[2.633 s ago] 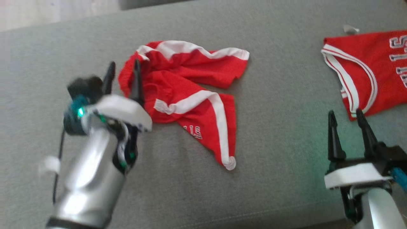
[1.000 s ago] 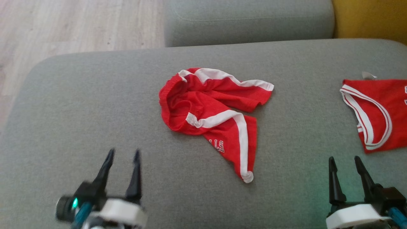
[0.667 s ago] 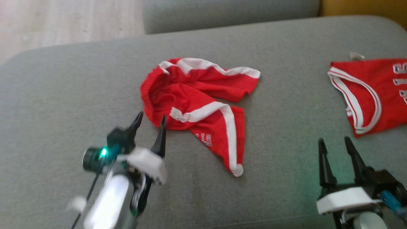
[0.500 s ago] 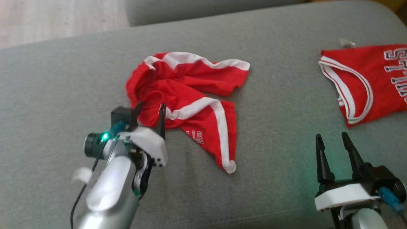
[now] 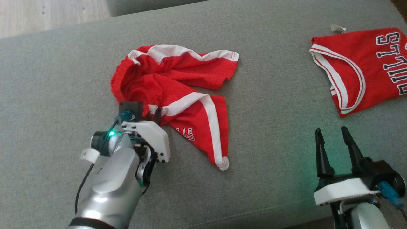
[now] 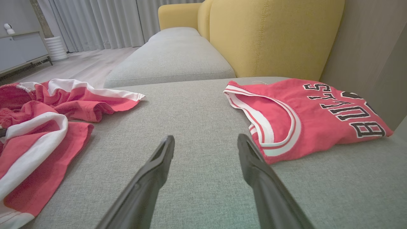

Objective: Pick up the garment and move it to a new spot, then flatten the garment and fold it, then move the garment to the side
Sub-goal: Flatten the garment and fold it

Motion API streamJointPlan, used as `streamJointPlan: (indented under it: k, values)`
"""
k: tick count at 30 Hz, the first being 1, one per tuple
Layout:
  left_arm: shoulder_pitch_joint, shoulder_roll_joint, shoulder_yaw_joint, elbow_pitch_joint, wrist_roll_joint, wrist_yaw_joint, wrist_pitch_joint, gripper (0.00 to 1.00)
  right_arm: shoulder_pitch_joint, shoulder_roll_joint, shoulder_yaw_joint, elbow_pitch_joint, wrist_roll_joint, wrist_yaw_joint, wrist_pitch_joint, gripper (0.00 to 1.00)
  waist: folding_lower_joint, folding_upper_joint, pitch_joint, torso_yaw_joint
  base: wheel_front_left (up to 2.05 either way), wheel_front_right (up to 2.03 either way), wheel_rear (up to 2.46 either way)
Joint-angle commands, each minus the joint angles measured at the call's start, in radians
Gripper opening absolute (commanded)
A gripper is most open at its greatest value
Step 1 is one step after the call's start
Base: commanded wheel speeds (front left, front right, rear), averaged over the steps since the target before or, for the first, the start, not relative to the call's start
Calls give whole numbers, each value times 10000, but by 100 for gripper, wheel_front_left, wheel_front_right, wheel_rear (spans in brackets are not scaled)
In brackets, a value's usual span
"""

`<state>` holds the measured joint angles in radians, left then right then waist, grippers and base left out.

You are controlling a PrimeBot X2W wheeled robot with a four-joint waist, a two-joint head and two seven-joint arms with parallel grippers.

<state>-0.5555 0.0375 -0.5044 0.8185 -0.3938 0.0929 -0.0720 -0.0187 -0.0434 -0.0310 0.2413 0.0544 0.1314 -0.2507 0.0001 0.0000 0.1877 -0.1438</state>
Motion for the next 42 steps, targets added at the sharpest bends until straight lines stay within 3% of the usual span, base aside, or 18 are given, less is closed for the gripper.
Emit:
streamJointPlan:
  k: [1, 11, 21, 27, 33, 39, 42]
  values:
    - [-532, 128, 128, -210, -115, -73, -63, 0, -291, -68, 251, -226, 68, -7, -111, 100, -1, 0, -41, 30, 0, 0, 0]
    - [-1876, 182, -113, -946, -1172, -435, 603, 0, -328, -68, 360, -163, 82, -7, -111, 100, -1, 0, -314, -129, 0, 0, 0]
    - [-4487, 1073, 482, -1174, -1349, -471, 1845, 0, -362, -68, 685, 28, 519, -7, -111, 100, -1, 0, -252, -1072, 0, 0, 0]
    - [-5825, 1200, 676, -773, -1293, -745, 1152, 0, -462, -68, 886, 141, 644, -7, -111, 100, -1, 0, -197, -1766, 0, 0, 0]
    - [-6708, 976, 851, -414, -1481, -1442, -198, 0, -561, -68, 810, 181, 723, -7, -111, 100, -1, 0, -108, -2076, 0, 0, 0]
    - [-6060, 537, 298, -647, -1858, -2058, -610, 0, -412, -68, 499, 194, 691, -7, -111, 100, -1, 0, -111, -1782, 0, 0, 0]
    - [-4647, 288, -615, -1554, -2461, -2208, -446, 0, -380, -68, 299, 186, 685, -7, -111, 100, -1, 0, -126, -1322, 0, 0, 0]
